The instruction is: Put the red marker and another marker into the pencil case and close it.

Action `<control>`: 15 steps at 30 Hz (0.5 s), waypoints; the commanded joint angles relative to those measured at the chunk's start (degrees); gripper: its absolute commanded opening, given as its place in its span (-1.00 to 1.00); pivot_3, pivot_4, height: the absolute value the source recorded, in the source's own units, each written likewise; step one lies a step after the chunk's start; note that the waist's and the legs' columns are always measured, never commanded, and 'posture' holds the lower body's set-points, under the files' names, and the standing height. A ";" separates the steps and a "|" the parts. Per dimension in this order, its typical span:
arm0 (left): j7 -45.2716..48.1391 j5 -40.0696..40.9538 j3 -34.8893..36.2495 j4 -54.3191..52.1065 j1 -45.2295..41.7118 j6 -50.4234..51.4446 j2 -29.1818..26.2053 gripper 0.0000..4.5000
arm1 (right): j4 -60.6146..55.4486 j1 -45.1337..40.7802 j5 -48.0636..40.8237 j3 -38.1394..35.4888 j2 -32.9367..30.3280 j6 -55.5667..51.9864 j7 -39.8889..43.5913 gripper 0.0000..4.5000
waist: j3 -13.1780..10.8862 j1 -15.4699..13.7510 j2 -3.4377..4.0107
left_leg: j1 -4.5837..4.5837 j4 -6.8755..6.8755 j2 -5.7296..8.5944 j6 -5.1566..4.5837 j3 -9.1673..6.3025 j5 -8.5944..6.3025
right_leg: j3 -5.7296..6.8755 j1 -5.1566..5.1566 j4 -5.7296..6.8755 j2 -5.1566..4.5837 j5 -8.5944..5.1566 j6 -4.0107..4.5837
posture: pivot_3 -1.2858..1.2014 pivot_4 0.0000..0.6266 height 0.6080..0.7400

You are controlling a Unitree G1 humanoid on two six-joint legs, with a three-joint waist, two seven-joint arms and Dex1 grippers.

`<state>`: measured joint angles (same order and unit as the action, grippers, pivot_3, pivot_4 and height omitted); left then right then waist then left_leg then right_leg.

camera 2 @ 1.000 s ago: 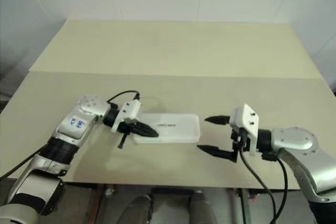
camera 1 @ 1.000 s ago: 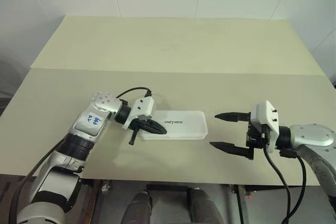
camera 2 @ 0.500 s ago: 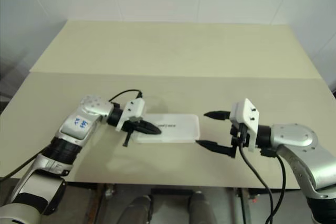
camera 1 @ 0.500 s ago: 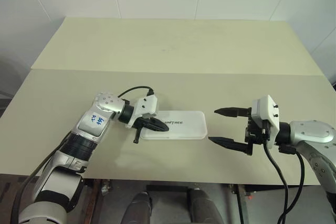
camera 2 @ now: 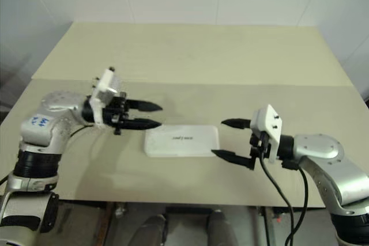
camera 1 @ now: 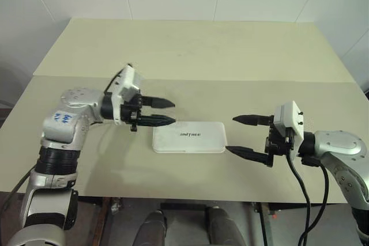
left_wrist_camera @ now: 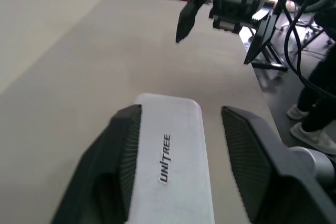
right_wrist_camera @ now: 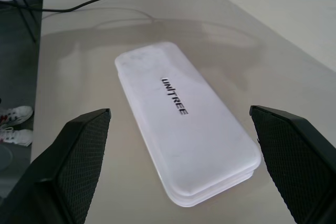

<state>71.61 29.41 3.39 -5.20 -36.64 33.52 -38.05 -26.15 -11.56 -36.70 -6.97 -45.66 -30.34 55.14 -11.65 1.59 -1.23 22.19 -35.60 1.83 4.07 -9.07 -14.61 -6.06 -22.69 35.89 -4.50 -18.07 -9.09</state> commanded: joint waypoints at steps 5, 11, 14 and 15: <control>-1.84 2.47 4.89 -5.63 6.77 -1.11 -4.10 0.96 | 1.02 -2.82 -1.22 -1.48 0.14 0.10 0.12 1.00 | 0.00 -0.04 0.00 | 0.00 0.03 0.00 0.00 0.01 0.00 | 0.00 -0.01 -0.02 0.00 -0.01 0.01 | 0.03 -0.52 1.00; 1.51 0.58 3.40 -3.92 9.96 -6.72 -6.24 0.96 | 3.27 -6.27 -1.29 -1.82 0.29 0.43 0.82 1.00 | 0.00 -0.04 0.00 | 0.00 0.05 -0.01 0.01 0.02 -0.01 | 0.00 -0.01 -0.05 0.00 -0.01 0.03 | 0.03 -0.52 1.00; 1.42 0.09 1.80 -2.53 7.89 -7.76 -5.66 0.96 | 3.58 -6.93 -1.13 -1.38 -0.37 0.32 1.86 1.00 | 0.00 -0.19 0.00 | 0.01 0.13 -0.01 0.01 0.01 -0.01 | 0.01 -0.01 -0.11 0.00 -0.02 0.04 | 0.03 -0.52 1.00; 1.20 -0.37 1.27 -1.87 7.07 -8.54 -5.29 0.96 | 3.66 -7.25 -1.01 -1.21 -0.60 0.32 2.21 1.00 | 0.00 -0.21 0.00 | 0.01 0.15 -0.01 0.00 0.01 -0.01 | 0.02 -0.01 -0.14 -0.01 -0.02 0.04 | 0.03 -0.52 1.00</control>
<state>72.87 29.40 4.79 -7.31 -27.73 26.62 -43.36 -21.98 -17.73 -37.49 -7.22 -45.20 -31.02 56.36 -11.65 1.38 -1.23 22.22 -35.45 1.83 4.08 -9.06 -14.61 -6.05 -22.70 35.73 -4.52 -18.08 -9.06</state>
